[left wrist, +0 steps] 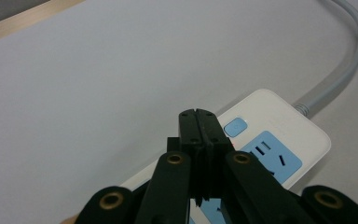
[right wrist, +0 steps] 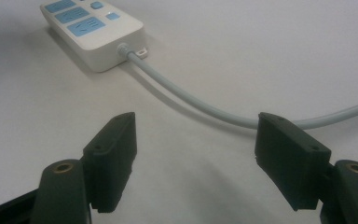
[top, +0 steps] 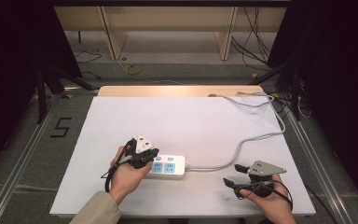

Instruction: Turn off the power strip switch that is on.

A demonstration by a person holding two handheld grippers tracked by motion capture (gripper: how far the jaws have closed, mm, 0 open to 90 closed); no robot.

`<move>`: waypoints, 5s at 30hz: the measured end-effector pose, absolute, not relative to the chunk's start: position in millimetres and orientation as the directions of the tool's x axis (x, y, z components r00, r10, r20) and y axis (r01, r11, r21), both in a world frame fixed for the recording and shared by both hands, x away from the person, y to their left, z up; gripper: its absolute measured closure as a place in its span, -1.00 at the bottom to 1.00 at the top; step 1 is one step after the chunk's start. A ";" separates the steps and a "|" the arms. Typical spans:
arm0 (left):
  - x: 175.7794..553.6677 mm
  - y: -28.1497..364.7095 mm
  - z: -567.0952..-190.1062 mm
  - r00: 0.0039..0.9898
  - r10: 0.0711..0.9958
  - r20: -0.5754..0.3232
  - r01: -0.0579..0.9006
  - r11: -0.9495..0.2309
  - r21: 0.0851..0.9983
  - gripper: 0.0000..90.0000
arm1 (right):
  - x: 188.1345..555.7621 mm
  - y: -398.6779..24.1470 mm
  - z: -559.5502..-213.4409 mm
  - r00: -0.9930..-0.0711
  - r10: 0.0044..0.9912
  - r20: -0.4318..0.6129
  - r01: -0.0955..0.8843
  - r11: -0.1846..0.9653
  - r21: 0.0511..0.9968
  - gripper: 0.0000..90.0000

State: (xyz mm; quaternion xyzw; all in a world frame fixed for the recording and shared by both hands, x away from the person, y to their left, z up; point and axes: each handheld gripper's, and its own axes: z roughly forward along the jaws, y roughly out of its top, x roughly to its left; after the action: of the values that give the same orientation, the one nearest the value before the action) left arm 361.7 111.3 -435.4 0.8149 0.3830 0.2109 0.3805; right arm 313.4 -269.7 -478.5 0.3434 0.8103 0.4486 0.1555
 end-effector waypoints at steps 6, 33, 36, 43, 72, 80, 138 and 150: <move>363.0 108.9 -435.2 0.621 0.782 0.051 0.464 -0.418 0.781 0.99 | 313.5 -269.7 -478.6 -0.717 0.695 0.056 0.416 0.362 0.834 -0.32; 372.9 91.8 -433.8 0.642 0.765 0.051 0.483 -0.455 0.748 0.99 | 313.3 -269.5 -479.0 -0.718 0.694 0.057 0.417 0.363 0.833 -0.32; 374.9 90.4 -433.7 0.642 0.765 0.048 0.491 -0.458 0.741 0.99 | 313.5 -269.4 -479.1 -0.719 0.693 0.057 0.417 0.364 0.833 -0.32; 380.3 84.7 -432.2 0.652 0.757 0.044 0.502 -0.475 0.723 0.99 | 313.5 -269.3 -479.1 -0.719 0.693 0.057 0.418 0.365 0.832 -0.32; 394.1 59.5 -443.2 0.696 0.717 0.030 0.543 -0.554 0.631 0.99 | 313.5 -269.0 -479.4 -0.721 0.690 0.061 0.420 0.365 0.831 -0.32; 396.4 55.5 -446.2 0.702 0.712 0.023 0.555 -0.567 0.609 0.99 | 313.2 -268.9 -479.4 -0.721 0.690 0.061 0.421 0.367 0.830 -0.32; 401.6 48.4 -445.1 0.730 0.680 0.062 0.548 -0.638 0.541 1.00 | 312.7 -268.2 -479.5 -0.727 0.684 0.053 0.414 0.376 0.829 -0.33; 402.6 46.6 -444.4 0.732 0.678 0.064 0.551 -0.645 0.530 1.00 | 312.6 -268.3 -479.5 -0.727 0.685 0.052 0.414 0.377 0.829 -0.33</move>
State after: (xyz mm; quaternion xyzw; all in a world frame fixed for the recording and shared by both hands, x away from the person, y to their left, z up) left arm 402.6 46.6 -444.4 0.8975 0.3424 0.1297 0.2460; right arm 312.6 -268.3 -479.5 0.3368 0.8157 0.4452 0.1517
